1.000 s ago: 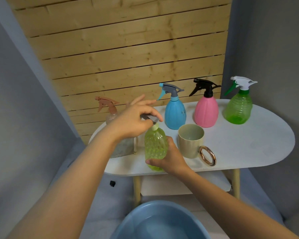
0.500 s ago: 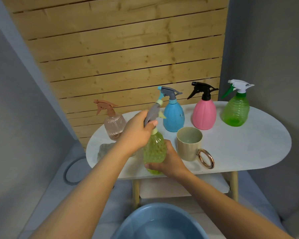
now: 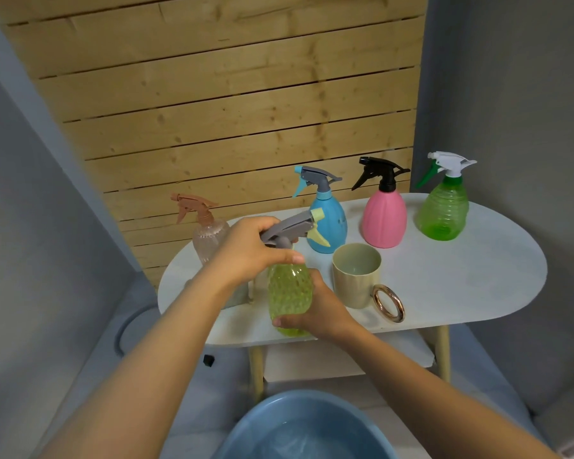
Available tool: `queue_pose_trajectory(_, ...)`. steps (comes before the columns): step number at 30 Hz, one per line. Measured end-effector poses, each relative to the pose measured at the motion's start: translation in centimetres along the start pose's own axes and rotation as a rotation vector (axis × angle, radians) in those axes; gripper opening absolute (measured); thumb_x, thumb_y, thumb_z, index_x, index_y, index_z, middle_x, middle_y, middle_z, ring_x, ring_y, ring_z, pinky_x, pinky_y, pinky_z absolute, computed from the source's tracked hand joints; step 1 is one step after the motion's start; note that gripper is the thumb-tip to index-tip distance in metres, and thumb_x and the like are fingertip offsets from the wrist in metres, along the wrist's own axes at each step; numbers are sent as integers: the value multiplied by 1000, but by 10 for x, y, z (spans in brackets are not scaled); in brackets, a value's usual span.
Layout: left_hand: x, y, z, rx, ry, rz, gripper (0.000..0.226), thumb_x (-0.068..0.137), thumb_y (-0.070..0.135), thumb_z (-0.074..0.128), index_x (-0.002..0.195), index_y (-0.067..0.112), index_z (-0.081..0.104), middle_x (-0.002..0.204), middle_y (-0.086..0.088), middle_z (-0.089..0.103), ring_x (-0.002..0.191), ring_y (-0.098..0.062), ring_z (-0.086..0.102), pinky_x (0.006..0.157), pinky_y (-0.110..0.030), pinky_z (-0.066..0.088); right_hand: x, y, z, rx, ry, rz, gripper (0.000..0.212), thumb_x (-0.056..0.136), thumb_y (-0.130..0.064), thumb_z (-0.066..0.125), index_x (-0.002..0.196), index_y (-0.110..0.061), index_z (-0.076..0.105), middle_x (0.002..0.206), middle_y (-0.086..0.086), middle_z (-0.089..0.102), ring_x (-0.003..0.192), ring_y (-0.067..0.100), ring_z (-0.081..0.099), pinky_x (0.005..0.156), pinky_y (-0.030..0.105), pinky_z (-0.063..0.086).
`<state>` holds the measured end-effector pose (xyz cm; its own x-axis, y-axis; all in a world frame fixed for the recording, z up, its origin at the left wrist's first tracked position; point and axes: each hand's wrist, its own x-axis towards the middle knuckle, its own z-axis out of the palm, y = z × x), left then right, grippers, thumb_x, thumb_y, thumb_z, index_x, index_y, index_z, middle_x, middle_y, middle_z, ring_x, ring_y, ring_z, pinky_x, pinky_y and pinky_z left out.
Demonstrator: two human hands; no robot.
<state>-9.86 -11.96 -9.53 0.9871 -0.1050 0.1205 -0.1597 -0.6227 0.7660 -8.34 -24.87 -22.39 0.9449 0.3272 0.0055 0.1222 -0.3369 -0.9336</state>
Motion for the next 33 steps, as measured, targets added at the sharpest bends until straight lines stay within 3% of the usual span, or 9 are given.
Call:
queue_pose_trajectory(2, 0, -6, 6, -95, 83, 7, 27, 65, 10, 84, 88, 14, 69, 78, 12, 66, 66, 14, 58, 66, -11, 44, 0, 0, 0, 1, -6, 1, 82, 61, -26, 87, 125, -21, 35, 112, -8, 50, 106, 11, 50, 80, 21, 41)
queue_pose_trajectory(5, -1, -25, 9, -314, 99, -57, 63, 68, 0, 79, 119, 26, 54, 95, 7, 68, 92, -1, 66, 81, -21, 52, 1, 1, 1, 6, -2, 2, 83, 61, -25, 88, 124, -21, 35, 114, -7, 50, 107, 12, 51, 84, 23, 43)
queue_pose_trajectory(9, -5, -37, 24, -521, 77, -36, 34, 83, -7, 61, 109, 15, 57, 100, 5, 71, 103, -16, 65, 92, -31, 51, 1, 1, 2, 22, -4, 2, 83, 61, -24, 88, 124, -20, 35, 114, -8, 50, 107, 10, 50, 86, 22, 42)
queue_pose_trajectory(14, -4, -35, 40, -479, 170, -60, 29, 67, 34, 74, 95, 29, 66, 101, 0, 70, 98, -18, 65, 93, -48, 50, 1, 2, 2, 31, -8, -8, 84, 61, -22, 88, 126, -19, 35, 113, -9, 50, 108, 9, 51, 86, 22, 44)
queue_pose_trajectory(18, -2, -41, 41, -351, 266, 2, 32, 64, 27, 84, 90, 28, 65, 104, -14, 65, 97, -23, 63, 90, -47, 51, 2, 1, 2, 21, -25, -12, 85, 62, -23, 87, 128, -21, 34, 117, -10, 48, 108, 7, 49, 83, 16, 40)
queue_pose_trajectory(23, -4, -46, 41, -528, 232, 26, 33, 83, -2, 66, 108, 16, 56, 102, 4, 68, 96, -9, 64, 88, -26, 52, 4, 2, 4, 43, 2, -10, 82, 61, -19, 88, 124, -19, 36, 111, -11, 50, 105, 7, 52, 79, 12, 41)
queue_pose_trajectory(27, -6, -50, 46, -432, 225, 72, 21, 80, 24, 64, 101, 29, 62, 99, 8, 69, 95, -11, 64, 88, -38, 52, 4, 1, 4, 33, 6, -20, 84, 61, -18, 88, 126, -18, 35, 115, -9, 50, 109, 8, 52, 87, 19, 42)
queue_pose_trajectory(30, -5, -53, 45, -298, 295, 67, 41, 62, 45, 82, 96, 29, 64, 109, 5, 57, 103, -10, 59, 92, -32, 50, 3, 0, 3, 17, -9, -10, 83, 63, -19, 87, 126, -18, 34, 114, -9, 49, 107, 8, 50, 85, 18, 41)
queue_pose_trajectory(33, -3, -53, 41, -220, 380, 120, 24, 70, 25, 80, 88, 24, 64, 96, 7, 61, 92, -6, 61, 86, -27, 52, 4, 0, 3, -3, -16, -5, 83, 63, -20, 87, 127, -18, 34, 111, -11, 49, 103, 7, 50, 82, 17, 41)
